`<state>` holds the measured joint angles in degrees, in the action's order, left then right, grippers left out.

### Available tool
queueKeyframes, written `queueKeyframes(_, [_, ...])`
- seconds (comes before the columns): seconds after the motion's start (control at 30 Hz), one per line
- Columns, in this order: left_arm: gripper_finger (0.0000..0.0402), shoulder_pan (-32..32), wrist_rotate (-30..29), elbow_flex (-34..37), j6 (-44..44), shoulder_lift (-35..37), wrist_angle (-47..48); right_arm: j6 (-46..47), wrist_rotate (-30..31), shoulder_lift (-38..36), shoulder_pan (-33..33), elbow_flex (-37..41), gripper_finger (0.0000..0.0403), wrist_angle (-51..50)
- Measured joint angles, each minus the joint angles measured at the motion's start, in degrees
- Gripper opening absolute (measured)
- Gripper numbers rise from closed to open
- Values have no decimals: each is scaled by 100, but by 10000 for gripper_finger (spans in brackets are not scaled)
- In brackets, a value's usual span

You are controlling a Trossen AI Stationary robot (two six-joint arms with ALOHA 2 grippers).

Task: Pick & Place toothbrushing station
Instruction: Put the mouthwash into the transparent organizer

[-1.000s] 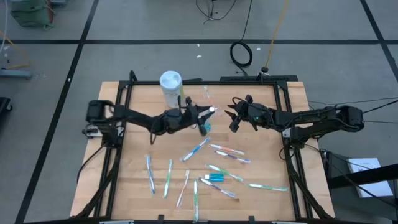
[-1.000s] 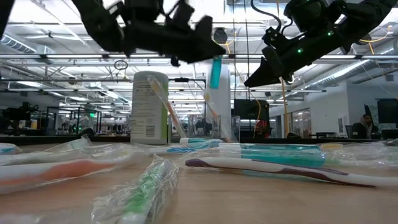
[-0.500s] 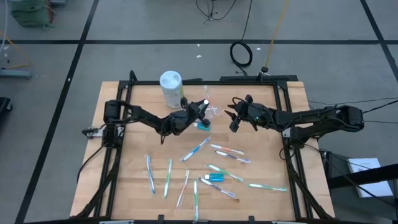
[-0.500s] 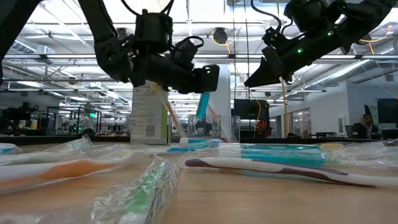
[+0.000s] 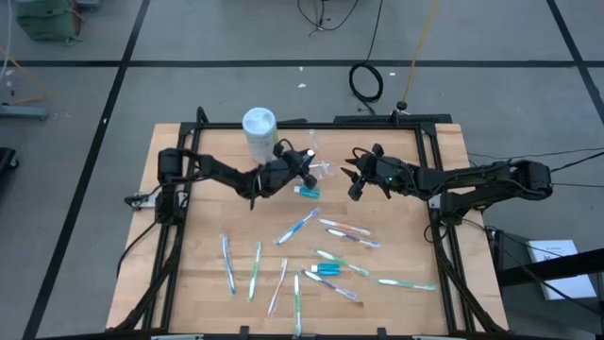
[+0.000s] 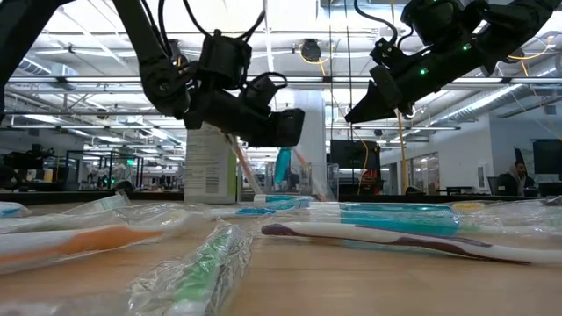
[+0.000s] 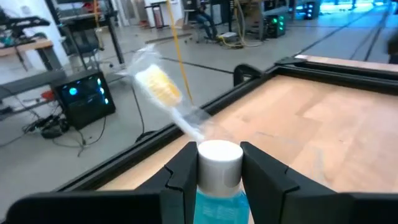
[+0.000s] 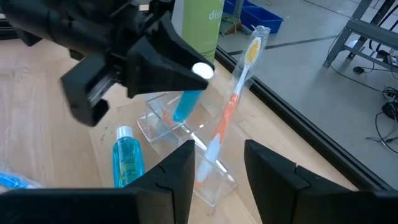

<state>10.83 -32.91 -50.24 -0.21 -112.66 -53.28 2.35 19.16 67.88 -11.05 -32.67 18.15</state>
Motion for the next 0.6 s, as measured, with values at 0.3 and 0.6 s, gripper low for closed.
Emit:
queueKeyframes(0.3, [104,140,317,0,-175,2,611,0,0,0,0,0,130,-2])
queueKeyframes(0.6, [104,170,155,0,-120,2,841,0,-1,0,0,0,130,-2])
